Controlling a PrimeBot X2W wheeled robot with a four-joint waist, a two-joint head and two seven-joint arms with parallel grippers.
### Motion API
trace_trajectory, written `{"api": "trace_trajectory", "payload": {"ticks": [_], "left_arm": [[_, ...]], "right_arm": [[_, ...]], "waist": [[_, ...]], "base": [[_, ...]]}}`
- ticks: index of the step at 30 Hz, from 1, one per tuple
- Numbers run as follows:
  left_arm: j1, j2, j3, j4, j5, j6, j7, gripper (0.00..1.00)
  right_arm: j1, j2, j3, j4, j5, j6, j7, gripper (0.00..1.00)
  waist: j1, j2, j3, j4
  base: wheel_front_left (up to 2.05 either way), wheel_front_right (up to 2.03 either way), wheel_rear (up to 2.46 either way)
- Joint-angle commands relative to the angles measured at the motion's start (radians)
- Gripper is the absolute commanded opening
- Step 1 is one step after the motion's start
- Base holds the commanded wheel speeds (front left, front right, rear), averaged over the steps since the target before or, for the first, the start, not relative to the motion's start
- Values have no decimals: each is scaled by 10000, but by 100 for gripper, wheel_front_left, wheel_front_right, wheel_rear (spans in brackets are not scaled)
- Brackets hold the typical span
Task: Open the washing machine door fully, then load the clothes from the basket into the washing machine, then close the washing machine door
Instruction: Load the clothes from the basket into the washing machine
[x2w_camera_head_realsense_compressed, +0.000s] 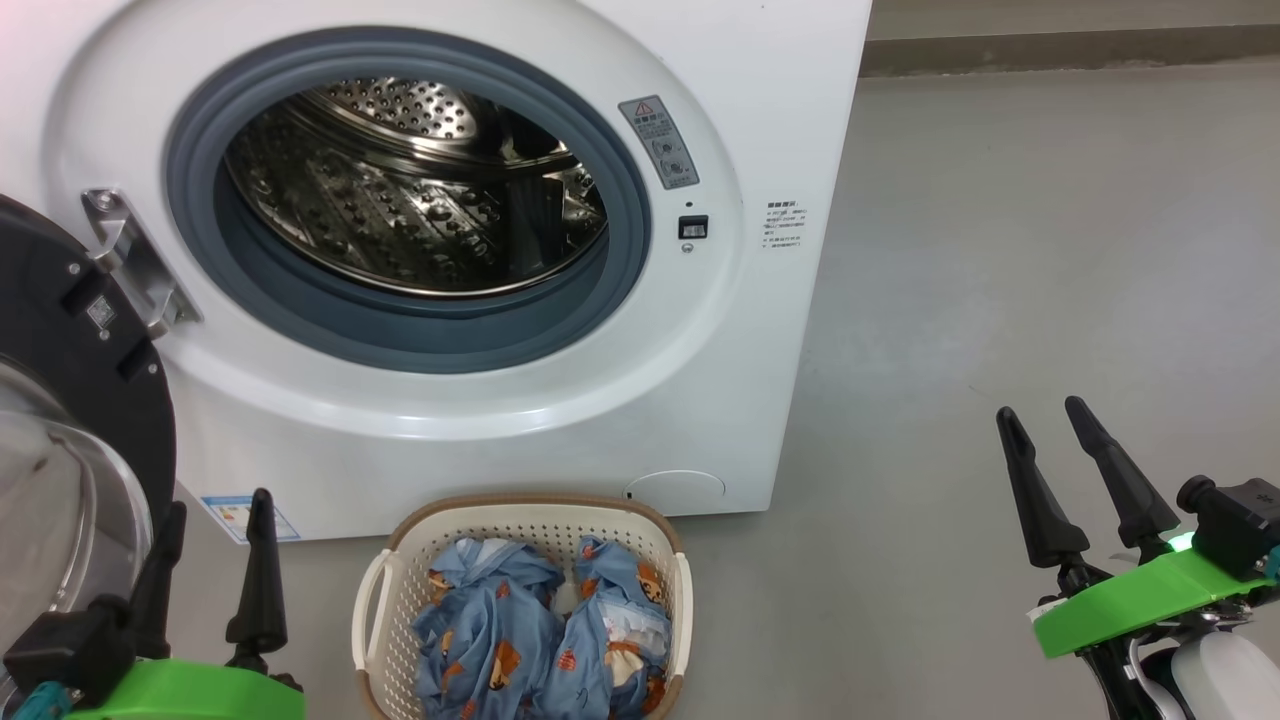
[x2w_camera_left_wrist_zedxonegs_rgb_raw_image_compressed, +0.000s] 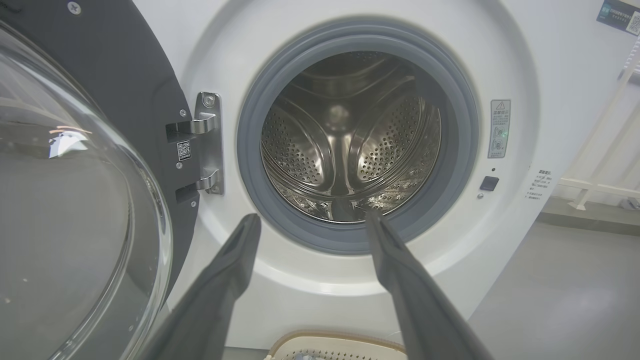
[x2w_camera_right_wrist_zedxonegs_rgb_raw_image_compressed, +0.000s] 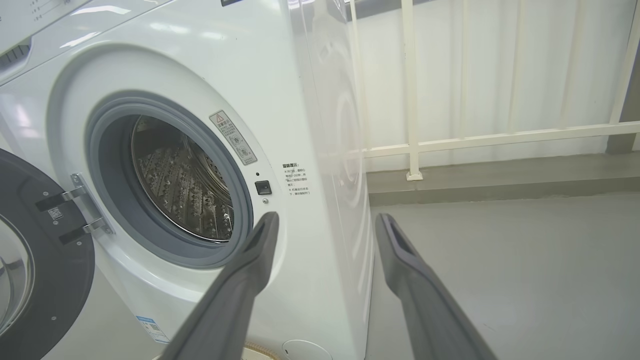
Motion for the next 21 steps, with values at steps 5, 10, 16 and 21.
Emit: {"api": "trace_trajectory", "payload": {"ticks": [5,10,16,21], "left_arm": [[-257,365,310,-138,-49,23,-107,100],[-274,383,273,-113,-45,37,-110,100],[-269,400,248,-123,-5,96,-124,100],[-310,432,235,-137,12,122,-132,100]], "right_arm": [[-67,-179,233,-222,-13,75,-94,100],[-84,-196,265,-203,1,75,-94,100],[-93,-205,290,-193,14,75,-94,100],[-122,-198,262,-207,8,75,-94,100]], "waist": [[-1,0,-4,3],[-1,0,-11,1],[-1,0,-20,-15],[-1,0,48,-9]], "base": [[3,-3,0],[0,0,0],[0,0,0],[0,0,0]]}}
